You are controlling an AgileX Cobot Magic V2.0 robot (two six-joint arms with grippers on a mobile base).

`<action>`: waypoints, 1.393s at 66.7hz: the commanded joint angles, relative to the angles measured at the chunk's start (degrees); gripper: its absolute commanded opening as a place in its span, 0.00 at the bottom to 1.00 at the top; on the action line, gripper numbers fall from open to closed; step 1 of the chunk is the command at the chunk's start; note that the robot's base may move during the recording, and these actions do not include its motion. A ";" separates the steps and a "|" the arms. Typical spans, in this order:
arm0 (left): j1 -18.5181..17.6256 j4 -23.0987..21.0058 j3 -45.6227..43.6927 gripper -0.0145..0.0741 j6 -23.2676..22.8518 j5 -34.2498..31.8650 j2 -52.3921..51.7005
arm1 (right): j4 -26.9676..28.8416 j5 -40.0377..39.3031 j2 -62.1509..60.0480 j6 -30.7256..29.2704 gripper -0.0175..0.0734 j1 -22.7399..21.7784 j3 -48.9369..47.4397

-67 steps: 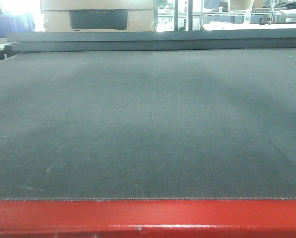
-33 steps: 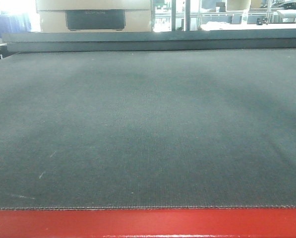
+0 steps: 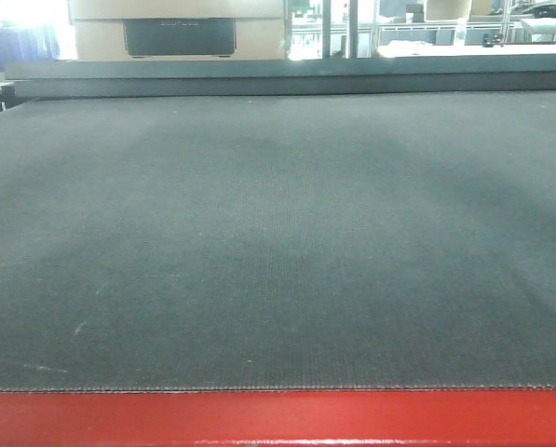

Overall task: Fetch blue bin and place on conveyor start
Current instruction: 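Drive up to the red-framed conveyor table holding the bin, then lower the bin onto the grey belt and open both grippers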

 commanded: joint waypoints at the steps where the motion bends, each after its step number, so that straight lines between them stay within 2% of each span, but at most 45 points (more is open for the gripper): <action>1: -0.16 -0.94 -0.74 0.04 -0.57 -3.66 -0.96 | 0.70 -2.64 -1.03 -1.97 0.03 0.04 -0.43; 23: -0.16 -0.96 -0.74 0.04 -0.57 -4.80 -0.96 | 0.70 -3.77 -1.03 -1.97 0.03 0.04 -0.43; 32: -0.16 -0.96 -0.74 0.04 -0.57 -3.74 -0.96 | 2.88 -6.14 -1.03 -1.97 0.03 0.04 -0.43; 35: -0.16 -1.08 -0.74 0.04 -0.57 -2.08 -0.96 | 3.49 -5.02 -1.16 -1.97 0.03 0.04 -0.43; 49: 0.43 -0.49 -0.69 0.04 -0.57 13.90 -0.26 | 2.38 -0.82 -0.52 -1.97 0.03 -0.80 -0.51; 58: 0.43 0.48 1.00 0.04 -0.57 17.84 1.26 | 2.38 1.33 1.94 -1.97 0.03 -2.03 -0.51; 71: 0.43 0.48 9.20 0.04 -0.57 15.42 3.74 | 2.26 3.76 8.54 -1.97 0.03 -2.34 -0.51; 85: 1.17 0.48 21.64 0.04 -0.57 2.99 5.88 | 2.12 4.67 15.99 -1.97 0.03 -2.34 -0.28; 93: 2.56 0.13 25.69 0.04 -0.57 -1.65 7.64 | 1.03 4.08 19.22 -1.97 0.03 -2.34 -0.28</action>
